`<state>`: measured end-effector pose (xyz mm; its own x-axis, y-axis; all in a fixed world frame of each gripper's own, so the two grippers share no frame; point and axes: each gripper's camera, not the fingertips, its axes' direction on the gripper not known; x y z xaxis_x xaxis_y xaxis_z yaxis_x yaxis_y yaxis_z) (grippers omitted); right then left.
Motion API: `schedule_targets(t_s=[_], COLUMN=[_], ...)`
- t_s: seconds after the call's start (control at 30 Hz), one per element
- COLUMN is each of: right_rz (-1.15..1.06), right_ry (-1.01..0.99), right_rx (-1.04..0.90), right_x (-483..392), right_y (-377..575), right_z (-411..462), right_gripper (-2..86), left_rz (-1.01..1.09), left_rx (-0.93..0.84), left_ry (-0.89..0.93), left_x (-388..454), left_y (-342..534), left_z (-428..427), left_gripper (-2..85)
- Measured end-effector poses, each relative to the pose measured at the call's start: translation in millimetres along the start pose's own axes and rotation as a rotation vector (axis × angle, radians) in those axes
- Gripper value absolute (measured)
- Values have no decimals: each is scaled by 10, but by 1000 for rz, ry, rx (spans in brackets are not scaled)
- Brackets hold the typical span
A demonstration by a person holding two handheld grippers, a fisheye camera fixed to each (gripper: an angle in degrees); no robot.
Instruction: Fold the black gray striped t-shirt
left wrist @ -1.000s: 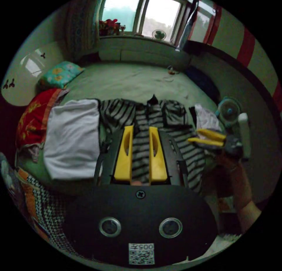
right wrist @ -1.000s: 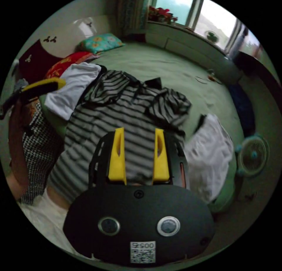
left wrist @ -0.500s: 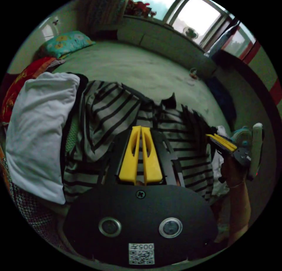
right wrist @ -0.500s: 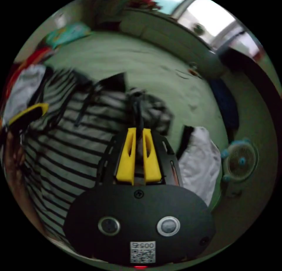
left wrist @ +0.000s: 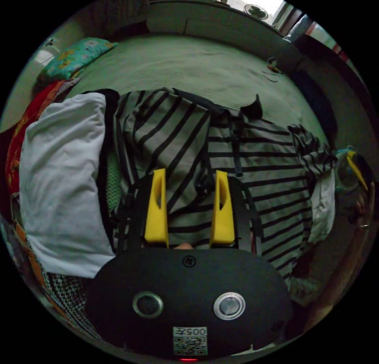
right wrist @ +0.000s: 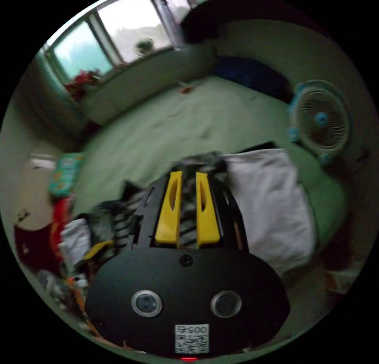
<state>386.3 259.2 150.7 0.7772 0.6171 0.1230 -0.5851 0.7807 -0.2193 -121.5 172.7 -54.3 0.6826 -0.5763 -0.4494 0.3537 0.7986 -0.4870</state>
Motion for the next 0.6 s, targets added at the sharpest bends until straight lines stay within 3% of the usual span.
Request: schedule_targets(t_s=[0.23,0.33,0.43,0.6], right_rz=[-44,-45,-127,-171], right_ry=[-467,-416,-351,-288], right_rx=[-84,-242,-207,-262], right_x=[-824,-832,-833,-785], right_y=[830,873,801,834], right_z=[625,989,966,1115], right_gripper=[38,4,-5,-9], left_rz=[5,28,-58,-150], left_rx=[-51,-58,-44,60], left_ry=[-70,-108,-102,-45], left_x=[-20,12,-74,-292], left_y=[-259,-359,-434,-494], left_z=[287,287,225,25], left_gripper=[195,165,80,61])
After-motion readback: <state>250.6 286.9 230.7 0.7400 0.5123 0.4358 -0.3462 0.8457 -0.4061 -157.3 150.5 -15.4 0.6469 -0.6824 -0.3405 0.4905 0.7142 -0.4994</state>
